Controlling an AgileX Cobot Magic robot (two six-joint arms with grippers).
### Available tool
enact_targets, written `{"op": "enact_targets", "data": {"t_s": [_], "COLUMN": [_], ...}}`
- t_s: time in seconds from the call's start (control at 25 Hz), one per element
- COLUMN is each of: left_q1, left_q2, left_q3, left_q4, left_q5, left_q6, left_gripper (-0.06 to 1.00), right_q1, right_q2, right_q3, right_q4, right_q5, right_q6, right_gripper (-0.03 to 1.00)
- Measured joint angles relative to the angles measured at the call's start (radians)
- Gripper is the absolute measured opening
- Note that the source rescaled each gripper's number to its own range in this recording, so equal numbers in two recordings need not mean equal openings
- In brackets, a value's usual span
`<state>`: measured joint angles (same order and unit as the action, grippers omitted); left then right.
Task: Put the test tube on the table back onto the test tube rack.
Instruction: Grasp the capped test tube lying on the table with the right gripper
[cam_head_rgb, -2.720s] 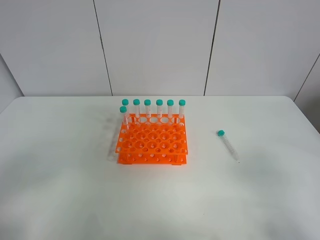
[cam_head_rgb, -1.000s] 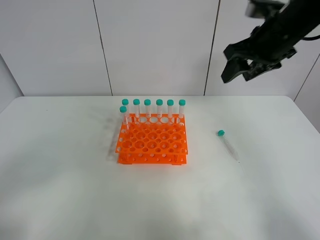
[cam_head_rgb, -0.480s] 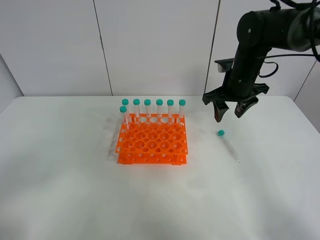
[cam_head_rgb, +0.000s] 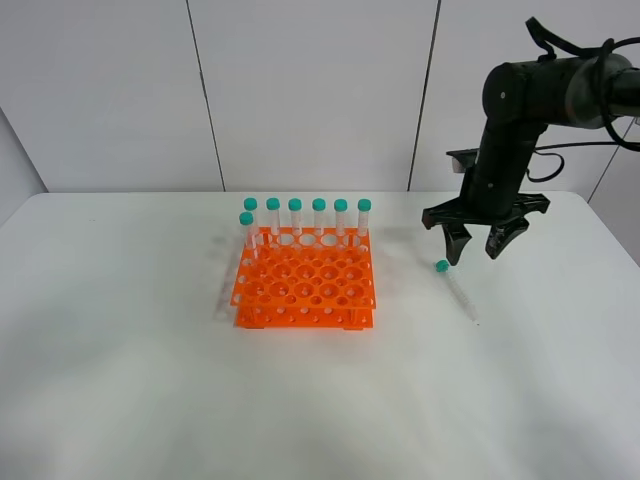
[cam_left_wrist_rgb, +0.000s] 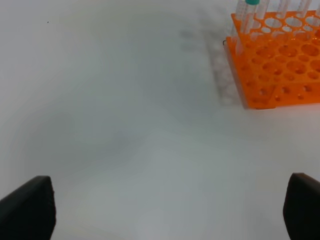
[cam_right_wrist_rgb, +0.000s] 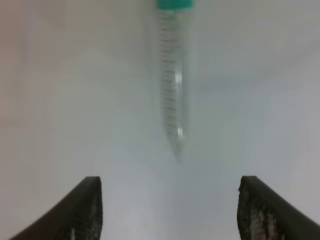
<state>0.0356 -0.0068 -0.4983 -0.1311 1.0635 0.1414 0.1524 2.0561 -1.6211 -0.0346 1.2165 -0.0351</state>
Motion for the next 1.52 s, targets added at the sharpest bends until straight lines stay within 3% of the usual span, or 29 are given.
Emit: {"op": "enact_targets", "data": {"t_s": [0.16,1.52], "left_q1": [0.000,0.000], "left_q2": [0.000,0.000], "left_q3": [0.000,0.000], "left_q4": [0.000,0.000], "left_q5": [0.000,0.000], "left_q6": [0.000,0.000], "left_gripper": [1.00,1.00], "right_q1": [-0.038,-0.038], "right_q2": [0.000,0.105], "right_q3": [0.026,0.034], "right_q4": [0.002,0.080], "right_q5": [0.000,-0.107], "right_q6": [-0.016,-0.096], "right_gripper": [0.68,0.68]}}
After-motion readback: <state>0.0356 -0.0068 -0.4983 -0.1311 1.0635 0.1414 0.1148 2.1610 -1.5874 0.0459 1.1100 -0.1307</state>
